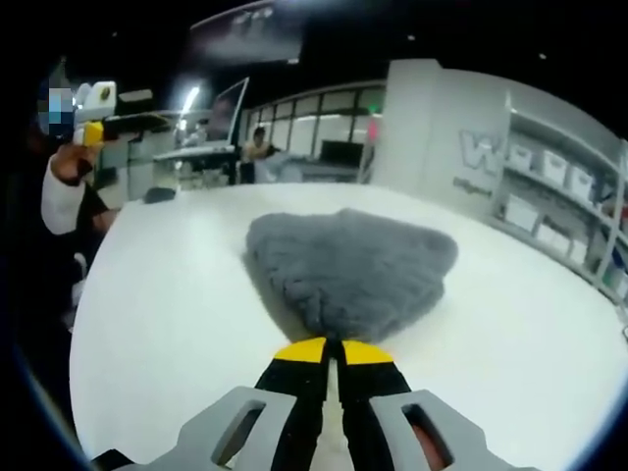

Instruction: Open the folded towel by lifting each exposed corner and separating the folded layers until the towel lies flat within the target outline without major curled edges

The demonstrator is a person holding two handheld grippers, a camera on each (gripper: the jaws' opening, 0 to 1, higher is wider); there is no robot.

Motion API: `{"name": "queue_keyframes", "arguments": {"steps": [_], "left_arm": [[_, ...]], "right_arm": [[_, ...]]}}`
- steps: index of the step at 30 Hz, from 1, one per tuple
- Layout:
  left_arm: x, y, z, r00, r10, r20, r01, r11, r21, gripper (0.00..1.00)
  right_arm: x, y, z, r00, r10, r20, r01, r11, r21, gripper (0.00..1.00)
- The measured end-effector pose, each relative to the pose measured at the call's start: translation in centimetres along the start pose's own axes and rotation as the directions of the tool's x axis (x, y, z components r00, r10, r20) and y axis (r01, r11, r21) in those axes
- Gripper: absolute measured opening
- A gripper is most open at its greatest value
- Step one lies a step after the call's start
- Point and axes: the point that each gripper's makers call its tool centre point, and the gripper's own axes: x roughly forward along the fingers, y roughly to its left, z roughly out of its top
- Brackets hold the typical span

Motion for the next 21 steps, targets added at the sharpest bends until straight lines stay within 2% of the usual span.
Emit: {"name": "queue_keyframes", "arguments": {"steps": [21], "left_arm": [[-0.3, 0.3, 0.0, 1.000, 0.007, 0.004, -0.007, 1.000, 0.000, 0.89]], "right_arm": [[-0.5, 2.3, 0.0, 0.999, 0.046, -0.015, -0.045, 0.998, 0.042, 0.00]]}}
